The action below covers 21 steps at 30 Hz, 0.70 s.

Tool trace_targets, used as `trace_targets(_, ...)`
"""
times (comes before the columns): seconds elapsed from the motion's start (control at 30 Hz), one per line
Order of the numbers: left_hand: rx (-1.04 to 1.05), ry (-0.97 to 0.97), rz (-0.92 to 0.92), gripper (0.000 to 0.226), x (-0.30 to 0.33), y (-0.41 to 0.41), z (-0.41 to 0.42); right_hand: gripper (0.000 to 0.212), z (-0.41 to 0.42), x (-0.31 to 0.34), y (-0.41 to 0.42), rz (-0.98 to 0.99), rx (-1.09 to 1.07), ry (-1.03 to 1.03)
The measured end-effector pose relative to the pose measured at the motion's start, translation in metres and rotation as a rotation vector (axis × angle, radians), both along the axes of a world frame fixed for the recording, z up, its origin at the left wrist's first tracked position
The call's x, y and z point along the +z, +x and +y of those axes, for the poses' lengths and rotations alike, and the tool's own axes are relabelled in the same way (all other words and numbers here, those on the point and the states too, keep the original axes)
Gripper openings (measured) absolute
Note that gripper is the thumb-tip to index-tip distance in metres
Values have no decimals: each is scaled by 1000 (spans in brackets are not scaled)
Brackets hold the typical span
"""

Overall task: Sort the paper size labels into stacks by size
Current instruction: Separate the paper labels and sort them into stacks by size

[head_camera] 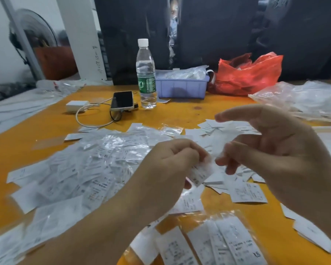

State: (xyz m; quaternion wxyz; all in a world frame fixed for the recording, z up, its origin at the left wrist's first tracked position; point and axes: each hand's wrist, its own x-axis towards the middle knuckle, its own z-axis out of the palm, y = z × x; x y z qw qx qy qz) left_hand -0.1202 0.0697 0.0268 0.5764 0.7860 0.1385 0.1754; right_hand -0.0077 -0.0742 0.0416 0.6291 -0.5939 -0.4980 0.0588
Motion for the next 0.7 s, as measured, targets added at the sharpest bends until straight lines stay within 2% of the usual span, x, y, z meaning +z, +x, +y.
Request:
trace_targets(0.1, 24, -66, 109, 29, -2, 5, 0, 40, -4, -8, -5, 42, 36, 9)
trace_targets(0.2, -144, -17, 38, 46, -10, 4, 0, 43, -7, -14, -10, 110, 123, -44)
trace_targets(0.23, -188, -17, 29, 45, -11, 1, 0, 44, -7, -16, -10, 135, 139, -54)
trace_targets(0.3, -232, -25, 3, 30, -8, -1, -3, 47, -9, -17, -11, 173, 171, -73)
trace_targets(0.37, -190, -47, -51, 19, -4, -2, -6, 49, -8, -17, -14, 189, 158, -82)
trace_targets(0.47, -74, -31, -107, 15, -3, -3, -6, 40, -6, -16, -12, 274, 86, -52)
trace_targets(0.57, 17, -44, -163, 15, -1, -4, -6, 33, -6, -14, -8, 332, 68, -164)
trace_targets(0.63, 30, -82, -185, 13, -2, -4, -6, 29, -6, -14, -8, 301, 70, -260)
trace_targets(0.7, 14, -111, -186, 11, -3, -3, -6, 19, -5, -13, -9, 288, 60, -262)
